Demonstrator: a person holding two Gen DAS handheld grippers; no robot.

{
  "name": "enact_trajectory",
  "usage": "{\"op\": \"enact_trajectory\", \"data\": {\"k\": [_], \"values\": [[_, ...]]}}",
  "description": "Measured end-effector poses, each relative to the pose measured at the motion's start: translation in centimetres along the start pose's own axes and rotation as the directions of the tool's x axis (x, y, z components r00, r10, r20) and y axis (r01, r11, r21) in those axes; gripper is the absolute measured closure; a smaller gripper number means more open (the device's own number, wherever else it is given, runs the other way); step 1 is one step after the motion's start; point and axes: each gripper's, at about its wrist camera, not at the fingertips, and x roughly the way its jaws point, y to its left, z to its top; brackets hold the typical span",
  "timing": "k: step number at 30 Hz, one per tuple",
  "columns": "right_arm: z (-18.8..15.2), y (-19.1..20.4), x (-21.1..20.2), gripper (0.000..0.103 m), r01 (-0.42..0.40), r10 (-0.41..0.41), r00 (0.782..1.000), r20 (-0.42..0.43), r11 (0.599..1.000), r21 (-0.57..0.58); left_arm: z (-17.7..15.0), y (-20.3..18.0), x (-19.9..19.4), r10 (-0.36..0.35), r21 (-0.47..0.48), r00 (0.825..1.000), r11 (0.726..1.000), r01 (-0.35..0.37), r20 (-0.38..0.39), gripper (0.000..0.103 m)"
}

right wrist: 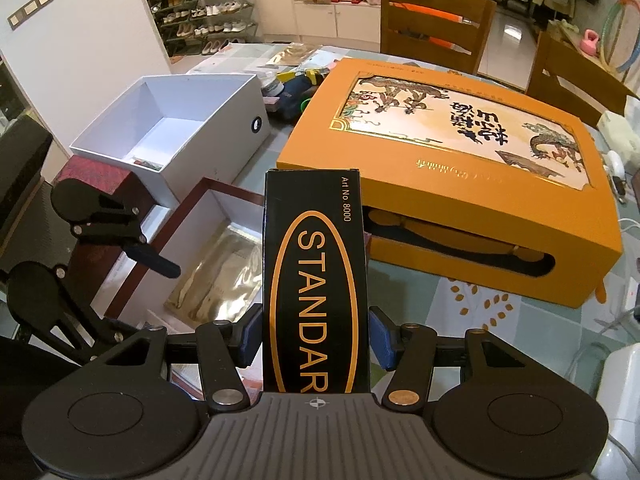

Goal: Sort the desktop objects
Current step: 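Hold the STANDARD box in the right tool while the left tool hovers over the red-rimmed box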

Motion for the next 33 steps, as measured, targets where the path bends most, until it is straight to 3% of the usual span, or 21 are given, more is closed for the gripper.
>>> {"op": "enact_trajectory", "data": {"k": [11,16,33], "values": [[-1.3,-0.8,-0.9,0.045,0.016,-0.016,1.0,0.001,0.999,0.04,0.7,0.4,2.8,-0.071,0.026,0.991,0.997,0.074,-0.114,0.033],[-1.9,-1.2,-1.3,0.045,0.03,-0.03,1.0,-0.001,0.997,0.064,0.9,1.0,3.3,-0.104,0.001,0.986,0.994,0.105,-0.128,0.033],[-3.0,-1.6,-2.1,0.045,0.06,-0.061,0.998,0.005,0.992,0.112,1.8,1.6,3.1,-0.043,0.025,0.994,0.999,0.046,-0.102,0.028]]}}
